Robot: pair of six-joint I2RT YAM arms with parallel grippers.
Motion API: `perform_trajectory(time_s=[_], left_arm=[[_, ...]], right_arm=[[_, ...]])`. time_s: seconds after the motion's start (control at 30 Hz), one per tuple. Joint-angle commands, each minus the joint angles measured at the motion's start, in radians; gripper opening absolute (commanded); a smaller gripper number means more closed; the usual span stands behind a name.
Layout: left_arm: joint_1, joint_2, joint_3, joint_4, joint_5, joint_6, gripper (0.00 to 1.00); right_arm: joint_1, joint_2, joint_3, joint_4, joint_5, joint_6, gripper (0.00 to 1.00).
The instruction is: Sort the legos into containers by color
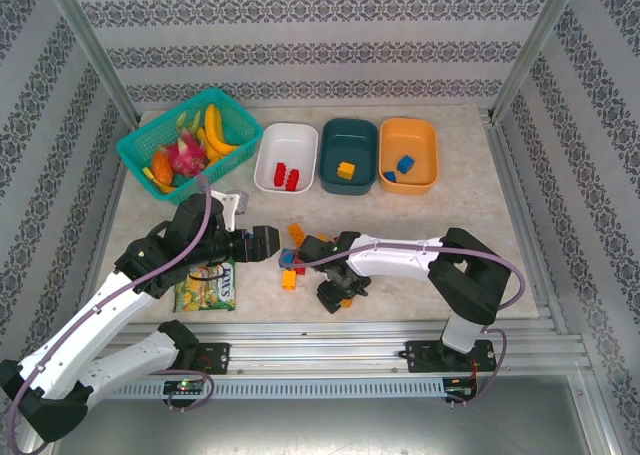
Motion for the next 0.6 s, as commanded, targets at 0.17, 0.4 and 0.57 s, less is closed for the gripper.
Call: perform_trajectory(time_s=[0.17, 0.4, 0.57], left_arm=[[-0.013, -0.003, 0.007, 0.031, 0.014, -0.013, 0.9], [-0.013, -0.001, -0.01, 0.05, 0.032, -0.018, 0.9], [-0.013, 0.003, -0.01, 0.054, 0.049, -0.024, 0.9]], right_arm=[[-0.003, 0.011, 0.015, -0.005, -0.026, 0.009, 0.56], [-0.003, -0.008, 0.004, -0.004, -0.034, 0.024, 0.43], [-0.001, -0.055, 0.021, -0.027, -0.038, 0.041, 0.37]])
